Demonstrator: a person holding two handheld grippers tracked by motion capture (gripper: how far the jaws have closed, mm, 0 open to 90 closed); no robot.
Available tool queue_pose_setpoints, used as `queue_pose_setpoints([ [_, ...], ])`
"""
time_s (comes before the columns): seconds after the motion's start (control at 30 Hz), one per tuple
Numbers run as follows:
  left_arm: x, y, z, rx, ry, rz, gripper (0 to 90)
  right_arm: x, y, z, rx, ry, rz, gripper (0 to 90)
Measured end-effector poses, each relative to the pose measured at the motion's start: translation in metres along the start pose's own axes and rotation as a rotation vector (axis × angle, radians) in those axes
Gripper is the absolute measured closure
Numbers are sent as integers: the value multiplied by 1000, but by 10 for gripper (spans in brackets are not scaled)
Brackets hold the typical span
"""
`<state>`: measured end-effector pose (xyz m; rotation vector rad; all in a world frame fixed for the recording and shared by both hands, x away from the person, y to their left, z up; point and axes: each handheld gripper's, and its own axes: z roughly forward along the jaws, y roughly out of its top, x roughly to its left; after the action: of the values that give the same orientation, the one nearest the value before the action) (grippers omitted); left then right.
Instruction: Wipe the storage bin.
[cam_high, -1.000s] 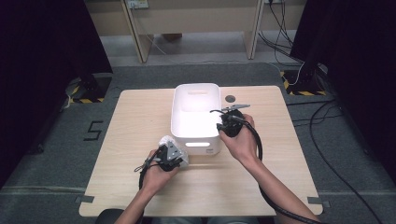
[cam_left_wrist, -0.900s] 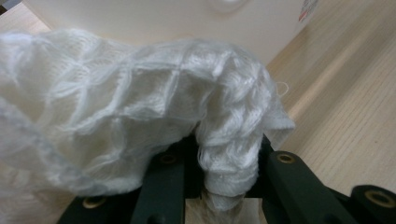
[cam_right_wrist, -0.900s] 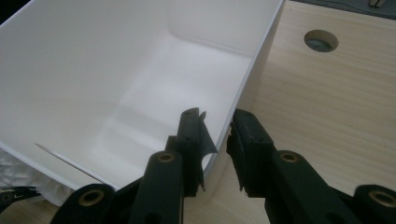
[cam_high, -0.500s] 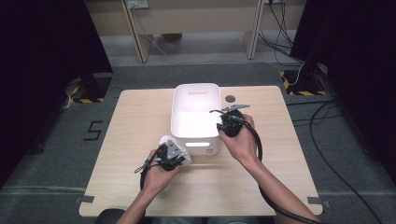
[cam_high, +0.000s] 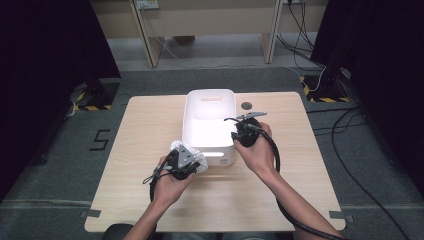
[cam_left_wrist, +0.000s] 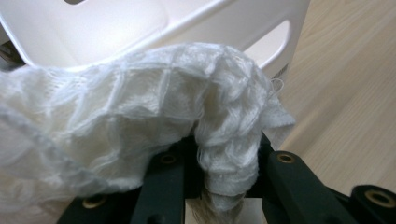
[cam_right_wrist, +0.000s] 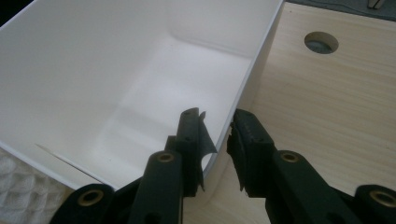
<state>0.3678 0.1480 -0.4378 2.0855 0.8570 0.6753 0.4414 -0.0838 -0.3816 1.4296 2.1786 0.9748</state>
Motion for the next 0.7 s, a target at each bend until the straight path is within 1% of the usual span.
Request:
queue_pose_setpoints([
  [0.17, -1, 9, -6, -21, 4, 3, 747, 0, 0, 0, -1, 1, 1, 736],
  [0.2, -1, 10, -7, -21, 4, 4, 747, 0, 0, 0, -1, 1, 1, 736],
  [0.23, -3, 11, -7, -16, 4, -6, 747, 0, 0, 0, -1, 0, 0, 736],
  [0.3, -4, 13, -7, -22, 5, -5, 747, 0, 0, 0, -1, 0, 2, 736],
  [0.4, -5, 15, -7, -13, 2, 2, 746, 0, 0, 0, 0, 0, 2, 736],
  [0.5, -5, 15, -5, -11, -1, -2, 747, 0, 0, 0, -1, 2, 3, 735],
  [0.53, -4, 15, -5, -15, 1, 9, 747, 0, 0, 0, -2, 2, 1, 734],
  [0.6, -4, 14, -4, -13, 3, 14, 747, 0, 0, 0, -1, 1, 0, 735],
  [0.63, -5, 13, -4, -4, -1, 3, 747, 0, 0, 0, -1, 0, 0, 734],
  [0.67, -4, 13, -3, -13, 0, 16, 748, 0, 0, 1, -2, 3, -3, 734],
  [0.7, -5, 12, -3, -5, -1, 8, 748, 0, 0, 1, -2, 3, -3, 734],
])
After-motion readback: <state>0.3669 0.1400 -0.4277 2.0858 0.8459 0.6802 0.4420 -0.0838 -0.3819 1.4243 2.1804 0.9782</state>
